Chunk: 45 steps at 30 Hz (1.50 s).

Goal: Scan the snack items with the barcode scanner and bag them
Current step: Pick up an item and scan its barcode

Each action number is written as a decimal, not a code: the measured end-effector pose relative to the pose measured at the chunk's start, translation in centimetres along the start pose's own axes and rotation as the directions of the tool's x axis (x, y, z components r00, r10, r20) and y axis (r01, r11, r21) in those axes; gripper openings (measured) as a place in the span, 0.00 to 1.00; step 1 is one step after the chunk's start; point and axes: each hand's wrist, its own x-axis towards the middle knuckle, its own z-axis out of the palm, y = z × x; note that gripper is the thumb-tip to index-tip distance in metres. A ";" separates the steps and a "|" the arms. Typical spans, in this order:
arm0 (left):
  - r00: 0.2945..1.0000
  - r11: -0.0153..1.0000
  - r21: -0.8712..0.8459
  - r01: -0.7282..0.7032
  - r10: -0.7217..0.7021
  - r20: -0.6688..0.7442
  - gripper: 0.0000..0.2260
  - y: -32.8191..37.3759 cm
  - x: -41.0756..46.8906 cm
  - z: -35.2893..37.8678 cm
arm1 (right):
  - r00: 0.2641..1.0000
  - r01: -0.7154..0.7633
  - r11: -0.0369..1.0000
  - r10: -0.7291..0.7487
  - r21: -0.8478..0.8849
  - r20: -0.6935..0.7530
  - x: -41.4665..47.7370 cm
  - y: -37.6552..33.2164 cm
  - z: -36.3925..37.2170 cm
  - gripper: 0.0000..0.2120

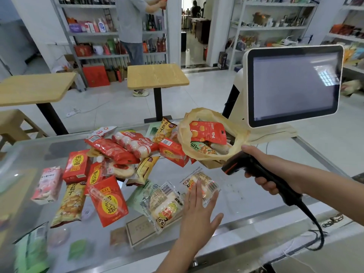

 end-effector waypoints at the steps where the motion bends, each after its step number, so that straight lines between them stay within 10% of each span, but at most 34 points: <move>1: 1.000 1.000 0.000 0.000 0.000 -0.002 0.28 0.0 0.0 0.0 | 1.000 0.002 1.000 -0.002 -0.001 0.000 0.0 0.0 -0.1 0.33; 12: 1.000 0.998 -0.066 0.002 -0.003 -0.014 0.27 0.3 0.1 -0.8 | 0.999 -0.010 0.999 0.008 0.042 0.035 2.5 2.2 -0.1 0.36; 23: 0.941 0.983 -0.121 -0.141 0.095 -0.325 0.24 -0.7 1.0 -0.9 | 1.000 0.000 0.975 -0.006 0.224 0.025 9.8 7.1 1.8 0.38; 26: 0.858 0.964 -0.231 -0.134 -0.003 -0.513 0.09 -1.3 1.8 -2.8 | 1.000 0.023 0.977 -0.026 0.212 0.015 10.7 7.3 1.5 0.39; 29: 0.780 0.850 -0.517 -0.104 -0.253 -0.573 0.04 -1.2 2.9 -5.6 | 0.980 0.078 0.982 -0.107 -0.171 -0.168 10.5 7.1 0.9 0.40; 33: 0.639 0.517 -0.849 -0.107 -0.619 -0.457 0.06 0.8 4.7 -10.5 | 0.689 -0.013 0.577 -0.587 -0.817 -0.425 9.3 6.1 0.2 0.30; 36: 0.594 0.251 -0.963 -0.094 -0.762 -0.256 0.06 2.2 6.8 -12.7 | 0.690 0.525 0.726 -0.668 -0.443 -0.277 8.9 3.2 -0.4 0.25; 39: 0.590 0.150 -0.988 -0.044 -0.794 -0.147 0.04 2.7 9.1 -12.8 | 0.784 0.619 0.781 -0.621 0.077 -0.001 9.5 0.3 -0.7 0.18; 45: 0.487 0.159 -0.958 0.240 -0.873 -0.023 0.08 0.7 13.0 -10.5 | 0.680 0.702 0.712 -0.657 0.029 -0.326 12.5 -0.9 -0.4 0.04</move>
